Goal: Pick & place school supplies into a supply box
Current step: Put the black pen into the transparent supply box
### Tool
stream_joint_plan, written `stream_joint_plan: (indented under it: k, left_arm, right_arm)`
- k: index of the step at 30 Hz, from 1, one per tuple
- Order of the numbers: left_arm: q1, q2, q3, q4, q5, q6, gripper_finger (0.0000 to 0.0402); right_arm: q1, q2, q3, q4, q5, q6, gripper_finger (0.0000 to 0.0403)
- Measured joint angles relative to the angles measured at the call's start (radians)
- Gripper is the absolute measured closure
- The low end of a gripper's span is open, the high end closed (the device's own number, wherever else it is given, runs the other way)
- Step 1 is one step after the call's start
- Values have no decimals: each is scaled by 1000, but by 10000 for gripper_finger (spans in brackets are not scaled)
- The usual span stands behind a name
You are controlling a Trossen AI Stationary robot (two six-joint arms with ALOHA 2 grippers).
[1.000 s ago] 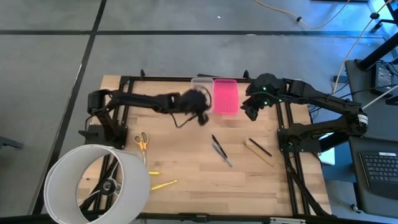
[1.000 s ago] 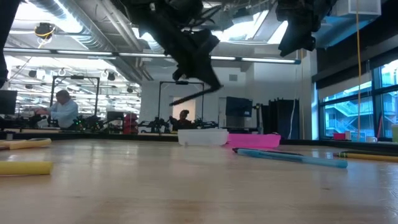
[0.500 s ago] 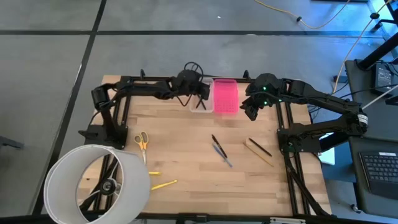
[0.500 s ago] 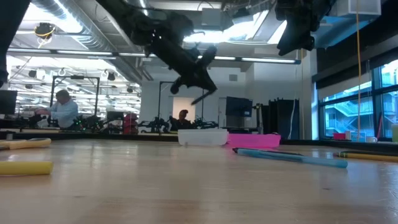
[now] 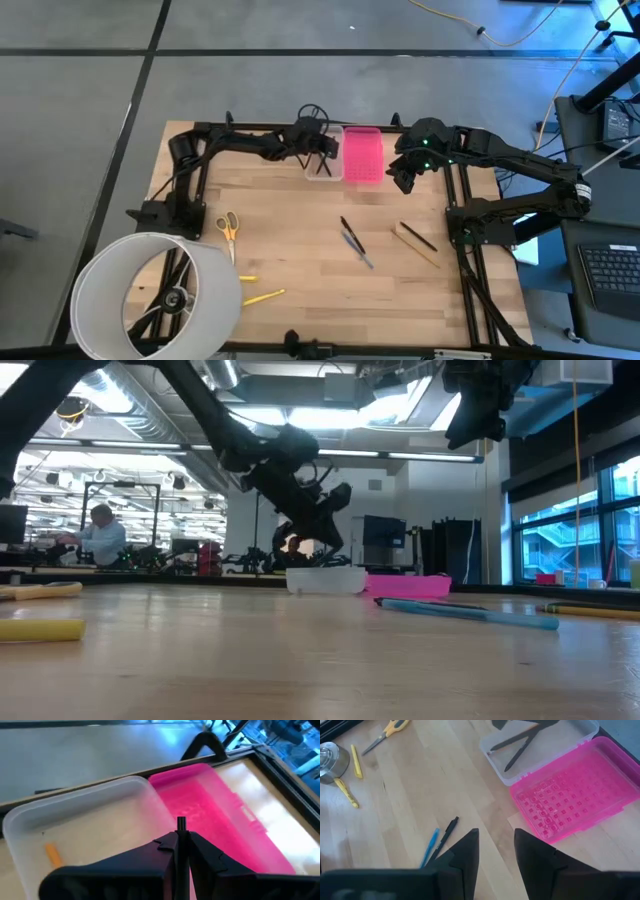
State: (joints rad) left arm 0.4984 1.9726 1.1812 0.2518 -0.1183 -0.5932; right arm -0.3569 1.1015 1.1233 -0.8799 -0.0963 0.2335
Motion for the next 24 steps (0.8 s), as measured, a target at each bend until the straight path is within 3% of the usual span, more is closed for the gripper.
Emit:
stream_joint_plan:
  k: [24]
  left_arm:
    - [9, 36, 0, 15, -26, -76, 378]
  right_arm:
    - [0, 0, 0, 0, 0, 0, 275]
